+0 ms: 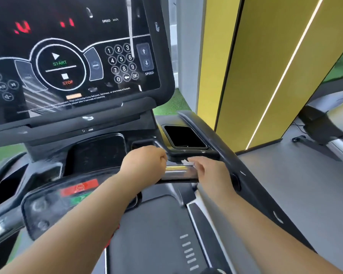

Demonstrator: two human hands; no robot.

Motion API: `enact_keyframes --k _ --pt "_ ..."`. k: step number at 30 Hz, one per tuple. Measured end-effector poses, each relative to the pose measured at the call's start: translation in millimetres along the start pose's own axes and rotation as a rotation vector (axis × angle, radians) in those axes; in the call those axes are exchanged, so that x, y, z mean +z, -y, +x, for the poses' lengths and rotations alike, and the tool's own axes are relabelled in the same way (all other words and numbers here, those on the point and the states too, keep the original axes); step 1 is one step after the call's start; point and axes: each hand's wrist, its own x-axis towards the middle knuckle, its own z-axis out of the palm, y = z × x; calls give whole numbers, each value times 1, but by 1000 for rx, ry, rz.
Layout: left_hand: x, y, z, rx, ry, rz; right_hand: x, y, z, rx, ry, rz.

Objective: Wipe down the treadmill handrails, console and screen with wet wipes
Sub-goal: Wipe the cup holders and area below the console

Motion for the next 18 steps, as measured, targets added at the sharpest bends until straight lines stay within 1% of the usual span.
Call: enact_keyframes --k 2,4,6,8,9,11,13,14,15,16,17,18 --pt "1 -1 3 -1 16 -3 12 28 -1 -93 71 62" --pt "0 0 6 -9 29 -31 16 37 -2 -193 132 87" --pt "-4 1 9 -13 47 -81 5 21 7 -99 157 48" --pt "-2 4 14 -19 54 -126 -14 -7 16 68 170 -2" --pt "-2 3 18 -23 74 -142 -24 -21 21 132 133 -11" --pt "7 2 30 -38 105 -119 -35 -43 33 222 -7 -14" --pt "14 -6 40 -53 142 -97 -37 -53 46 230 -119 18" --pt "20 -9 47 -55 173 -83 -33 -58 53 205 -116 26" --pt "26 -10 52 -70 184 -86 -29 -60 56 167 -56 23" --pt "29 -12 56 -106 220 -109 -24 -63 58 125 48 4" --pt "33 -13 62 -145 291 -165 -19 -71 58 61 182 -28" --pt "37 -15 65 -148 334 -138 -16 -79 58 -6 287 -42"
